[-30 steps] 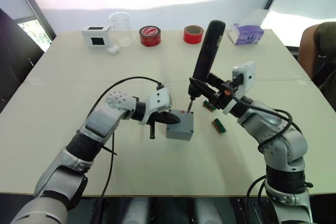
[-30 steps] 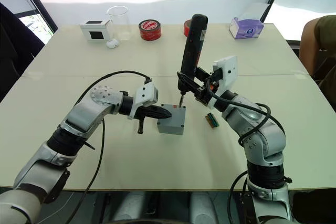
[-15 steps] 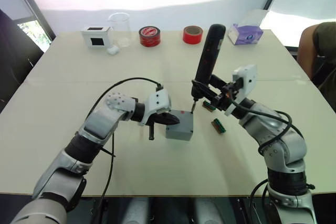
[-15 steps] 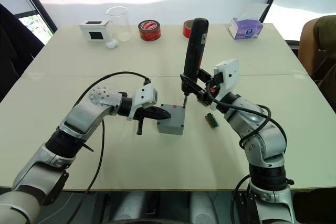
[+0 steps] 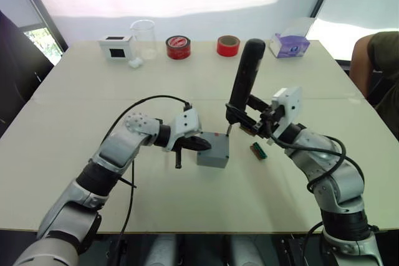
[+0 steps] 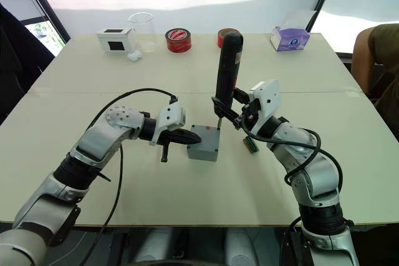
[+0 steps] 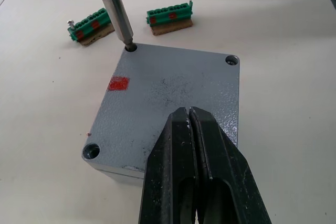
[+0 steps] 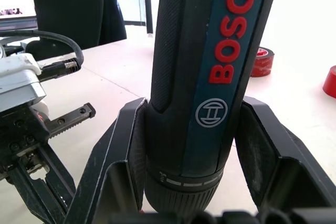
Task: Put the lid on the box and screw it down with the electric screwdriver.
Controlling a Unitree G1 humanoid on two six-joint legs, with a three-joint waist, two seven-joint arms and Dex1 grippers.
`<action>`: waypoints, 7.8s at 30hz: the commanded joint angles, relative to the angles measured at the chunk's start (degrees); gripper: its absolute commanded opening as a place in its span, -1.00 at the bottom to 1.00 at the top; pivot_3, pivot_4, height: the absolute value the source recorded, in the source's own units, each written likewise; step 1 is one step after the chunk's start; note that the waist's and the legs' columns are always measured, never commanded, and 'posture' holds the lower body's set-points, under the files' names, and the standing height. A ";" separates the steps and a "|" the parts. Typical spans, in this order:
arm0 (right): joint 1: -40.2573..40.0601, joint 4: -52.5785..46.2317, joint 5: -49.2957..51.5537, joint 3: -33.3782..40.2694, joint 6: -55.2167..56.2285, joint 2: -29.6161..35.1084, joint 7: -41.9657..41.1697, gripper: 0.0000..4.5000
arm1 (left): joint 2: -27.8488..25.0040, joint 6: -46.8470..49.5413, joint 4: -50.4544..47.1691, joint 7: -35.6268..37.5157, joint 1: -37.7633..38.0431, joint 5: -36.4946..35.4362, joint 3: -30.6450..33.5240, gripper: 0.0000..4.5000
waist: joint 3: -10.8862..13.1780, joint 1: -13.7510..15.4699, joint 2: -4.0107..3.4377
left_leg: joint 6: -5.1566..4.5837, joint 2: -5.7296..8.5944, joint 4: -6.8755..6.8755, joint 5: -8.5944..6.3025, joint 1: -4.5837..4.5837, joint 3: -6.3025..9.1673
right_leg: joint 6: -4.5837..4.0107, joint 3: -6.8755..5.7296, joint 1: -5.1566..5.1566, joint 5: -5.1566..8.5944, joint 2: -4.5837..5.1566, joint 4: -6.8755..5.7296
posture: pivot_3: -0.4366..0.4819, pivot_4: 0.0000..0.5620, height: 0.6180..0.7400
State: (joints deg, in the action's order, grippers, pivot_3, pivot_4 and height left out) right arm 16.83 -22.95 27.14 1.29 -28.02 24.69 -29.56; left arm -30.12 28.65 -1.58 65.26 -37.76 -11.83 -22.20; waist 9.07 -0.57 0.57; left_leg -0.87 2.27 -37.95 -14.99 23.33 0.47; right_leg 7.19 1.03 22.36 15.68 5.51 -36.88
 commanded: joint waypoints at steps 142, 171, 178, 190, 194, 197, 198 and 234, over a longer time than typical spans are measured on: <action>3.90 -13.07 4.86 -13.42 -27.69 26.41 -21.10 0.97 | 3.31 -6.41 11.51 -4.73 -4.61 10.08 -0.81 -1.00 | 0.43 1.29 -0.42 | -0.25 0.04 -0.24 -0.08 1.17 -0.11 | 0.21 -0.14 0.79 -0.44 0.11 0.65 | -0.05 -0.47 1.00; 5.13 -5.55 -8.08 -19.76 -17.96 24.47 -25.48 0.97 | -0.06 -0.66 1.50 -3.79 2.06 8.60 -0.27 -1.00 | 0.43 1.23 -0.40 | -0.25 0.02 -0.28 -0.08 1.15 -0.11 | 0.21 -0.13 0.79 -0.44 0.06 0.59 | -0.05 -0.47 1.00; 4.43 -7.73 -7.47 -19.14 -20.43 22.70 -24.03 0.97 | 0.27 -2.02 3.10 -3.51 1.62 8.46 -0.10 -1.00 | 0.43 1.30 -0.40 | -0.24 0.03 -0.28 -0.08 1.15 -0.11 | 0.21 -0.13 0.80 -0.44 0.07 0.59 | -0.05 -0.47 1.00; 3.29 -9.04 -5.18 -14.12 -22.99 23.83 -23.01 0.97 | -1.81 -0.90 1.29 -2.33 2.34 7.47 1.16 -1.00 | 0.43 1.30 -0.40 | -0.24 0.03 -0.28 -0.08 1.15 -0.11 | 0.21 -0.13 0.79 -0.44 0.07 0.58 | -0.05 -0.47 1.00; 1.35 -10.64 3.25 2.20 -30.13 23.83 -21.54 0.97 | -4.88 3.73 -0.46 -0.56 1.24 2.75 6.78 -1.00 | 0.43 1.31 -0.40 | -0.24 0.03 -0.28 -0.08 1.16 -0.10 | 0.21 -0.12 0.80 -0.44 0.07 0.57 | -0.05 -0.47 1.00; 0.81 -9.08 7.23 9.71 -32.51 21.13 -18.86 0.97 | -4.92 7.79 -0.46 0.54 -0.16 -2.93 11.62 -1.00 | 0.42 1.32 -0.38 | -0.25 0.02 -0.28 -0.08 1.15 -0.07 | 0.21 -0.13 0.78 -0.44 0.08 0.57 | -0.05 -0.47 1.00; 0.86 -8.04 7.32 10.28 -31.99 20.33 -18.05 0.97 | -4.75 8.77 -0.74 0.95 -0.52 -4.40 12.49 -1.00 | 0.41 1.31 -0.37 | -0.25 0.02 -0.28 -0.08 1.15 -0.07 | 0.21 -0.13 0.77 -0.44 0.08 0.57 | -0.05 -0.47 1.00; 16.33 36.33 -14.83 -3.70 0.73 7.53 -13.27 -0.52 | -5.23 14.27 -9.20 -3.57 -1.17 -12.82 12.35 -1.00 | 0.40 0.82 -0.36 | 0.18 0.02 -0.23 0.17 1.13 -0.14 | 0.21 -0.09 0.84 -0.44 0.02 0.50 | -0.05 -0.47 1.00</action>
State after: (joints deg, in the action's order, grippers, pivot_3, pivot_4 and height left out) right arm 32.07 13.88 12.14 -3.70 -28.14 32.41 -42.64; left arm -34.99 43.49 -9.21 61.89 -38.71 -24.36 -10.28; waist 9.48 0.25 0.21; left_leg -0.69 2.29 -38.19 -14.82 24.46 0.33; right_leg 7.39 0.94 23.20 15.24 5.53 -36.38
